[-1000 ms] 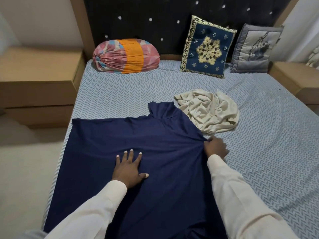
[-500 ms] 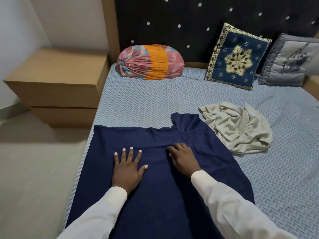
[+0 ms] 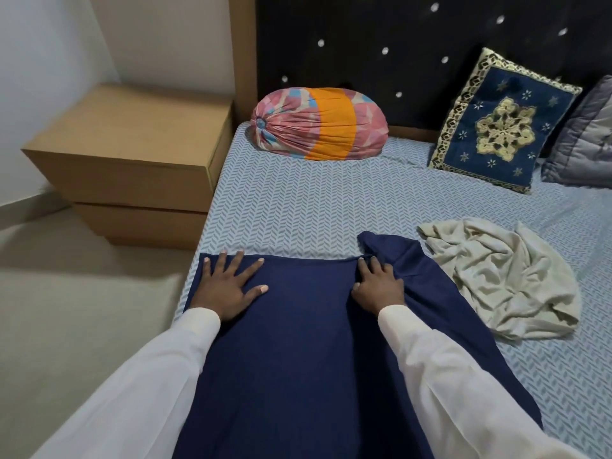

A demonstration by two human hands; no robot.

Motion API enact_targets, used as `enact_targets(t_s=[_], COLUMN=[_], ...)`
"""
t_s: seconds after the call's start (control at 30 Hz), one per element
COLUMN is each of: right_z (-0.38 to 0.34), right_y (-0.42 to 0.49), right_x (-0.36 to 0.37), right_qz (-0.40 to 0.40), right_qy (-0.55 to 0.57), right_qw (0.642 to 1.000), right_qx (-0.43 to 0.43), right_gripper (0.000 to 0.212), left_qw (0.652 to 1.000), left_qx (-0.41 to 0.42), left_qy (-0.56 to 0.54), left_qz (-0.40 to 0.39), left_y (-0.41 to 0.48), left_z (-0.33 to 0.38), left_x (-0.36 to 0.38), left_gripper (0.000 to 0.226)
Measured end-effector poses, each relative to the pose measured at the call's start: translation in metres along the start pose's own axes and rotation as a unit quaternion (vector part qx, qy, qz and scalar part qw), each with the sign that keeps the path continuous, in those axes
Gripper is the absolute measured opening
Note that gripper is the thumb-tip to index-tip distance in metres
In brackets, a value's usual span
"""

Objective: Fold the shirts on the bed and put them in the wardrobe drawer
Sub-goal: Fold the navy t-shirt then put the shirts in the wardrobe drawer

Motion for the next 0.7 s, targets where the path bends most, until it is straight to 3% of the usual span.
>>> enact_targets(t_s=[0.17, 0.4, 0.53, 0.7], right_z=[0.001, -0.007, -0.01, -0.005], right_y=[0.005, 0.001, 0.001, -0.002], right_x=[-0.001, 0.01, 0.01, 0.0], right_qz=[-0.011, -0.018, -0.021, -0.052], right_qy=[-0.009, -0.029, -0.031, -0.008], right_qw=[1.0, 0.999, 0.998, 0.998], right_qx=[0.014, 0.032, 0.043, 0.022], right_gripper=[0.074, 0.073, 0.072, 0.073], left_qw=[0.995, 0.993, 0.989, 0.991], left_qx=[0.014, -0.048, 0.007, 0.082], left_qy=[-0.008, 0.02, 0.019, -0.037], left_qz=[0.101, 0.107, 0.145, 0.096], left_y=[0.01, 0.013, -0.018, -0.088], left_z=[-0.019, -0.014, 0.055, 0.172], left_x=[0.008, 0.007, 0.002, 0.025], left_gripper=[0.088, 0.087, 0.077, 0.067])
Point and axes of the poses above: each hand's wrist, its own y-axis towards the middle knuckle, its own x-axis out of the palm, z = x × y, the point moved 2 cm from there along y, towards the middle knuckle, and after that the axes turned 12 degrees about y, right-handed, at the moved point
